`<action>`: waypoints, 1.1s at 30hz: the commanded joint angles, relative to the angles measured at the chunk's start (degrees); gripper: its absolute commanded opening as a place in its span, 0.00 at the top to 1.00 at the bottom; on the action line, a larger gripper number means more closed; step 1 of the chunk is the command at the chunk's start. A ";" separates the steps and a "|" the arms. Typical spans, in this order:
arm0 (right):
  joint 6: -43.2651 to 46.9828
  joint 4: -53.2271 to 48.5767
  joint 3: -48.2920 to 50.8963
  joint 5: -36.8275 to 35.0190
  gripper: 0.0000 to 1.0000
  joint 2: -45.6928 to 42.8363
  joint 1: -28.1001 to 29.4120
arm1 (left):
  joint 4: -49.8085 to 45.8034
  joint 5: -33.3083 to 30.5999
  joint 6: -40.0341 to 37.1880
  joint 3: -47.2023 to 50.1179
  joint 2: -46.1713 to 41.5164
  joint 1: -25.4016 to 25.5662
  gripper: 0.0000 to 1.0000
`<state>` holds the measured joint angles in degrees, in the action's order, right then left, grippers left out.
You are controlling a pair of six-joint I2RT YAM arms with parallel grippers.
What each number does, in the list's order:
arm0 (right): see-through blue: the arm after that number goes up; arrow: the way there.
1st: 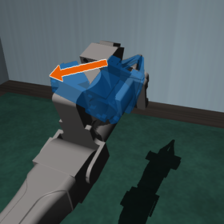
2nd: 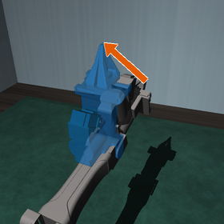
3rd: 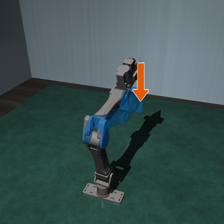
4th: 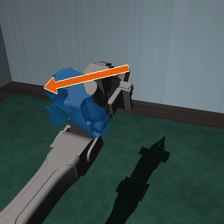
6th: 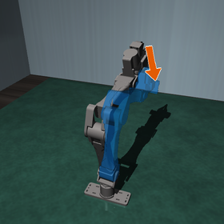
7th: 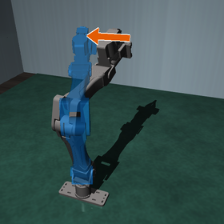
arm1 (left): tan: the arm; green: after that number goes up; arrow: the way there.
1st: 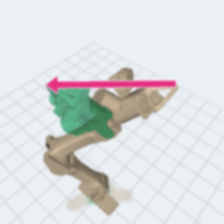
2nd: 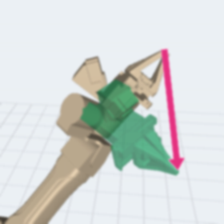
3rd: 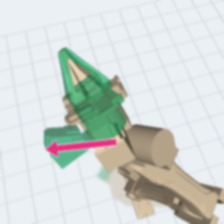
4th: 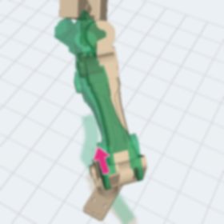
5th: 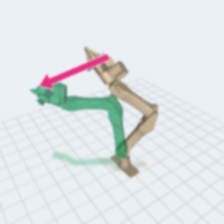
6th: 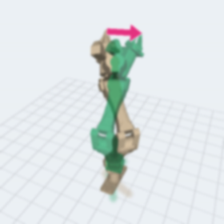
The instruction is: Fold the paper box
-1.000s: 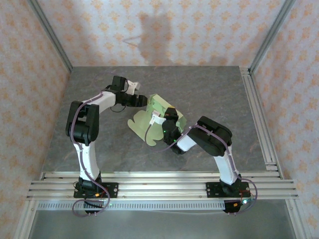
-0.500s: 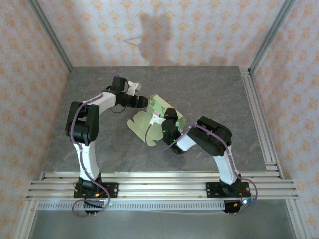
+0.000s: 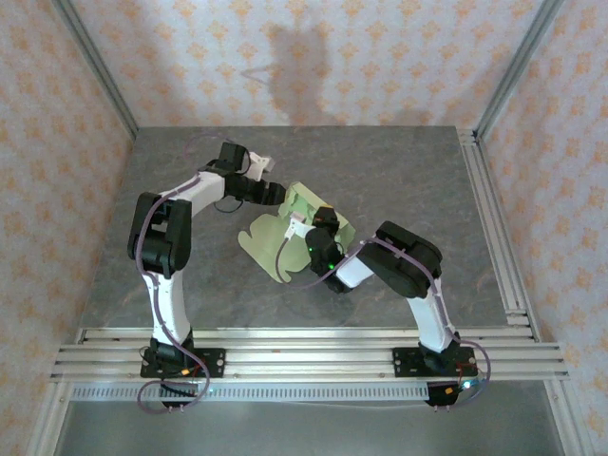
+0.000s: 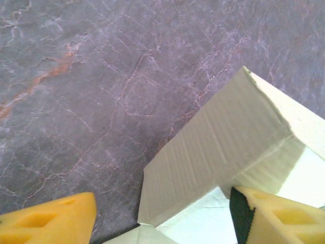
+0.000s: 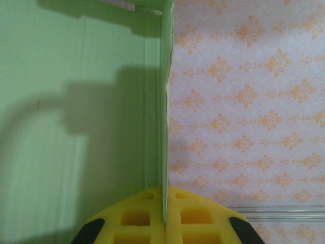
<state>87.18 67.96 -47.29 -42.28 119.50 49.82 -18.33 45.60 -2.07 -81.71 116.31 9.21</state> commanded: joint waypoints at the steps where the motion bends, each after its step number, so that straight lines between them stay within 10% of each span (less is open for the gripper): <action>1: -2.18 -3.20 -1.13 0.18 1.00 -1.29 0.38 | -2.48 -1.09 -1.65 -1.10 1.00 0.50 0.29; 33: -6.23 -12.28 -2.80 0.09 1.00 -4.30 0.36 | -3.40 0.99 -3.79 3.84 -5.53 -1.65 0.23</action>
<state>82.46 58.22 -48.90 -42.06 116.40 49.84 -20.43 45.10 -3.57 -78.50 113.84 7.60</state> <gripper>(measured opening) 0.053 0.767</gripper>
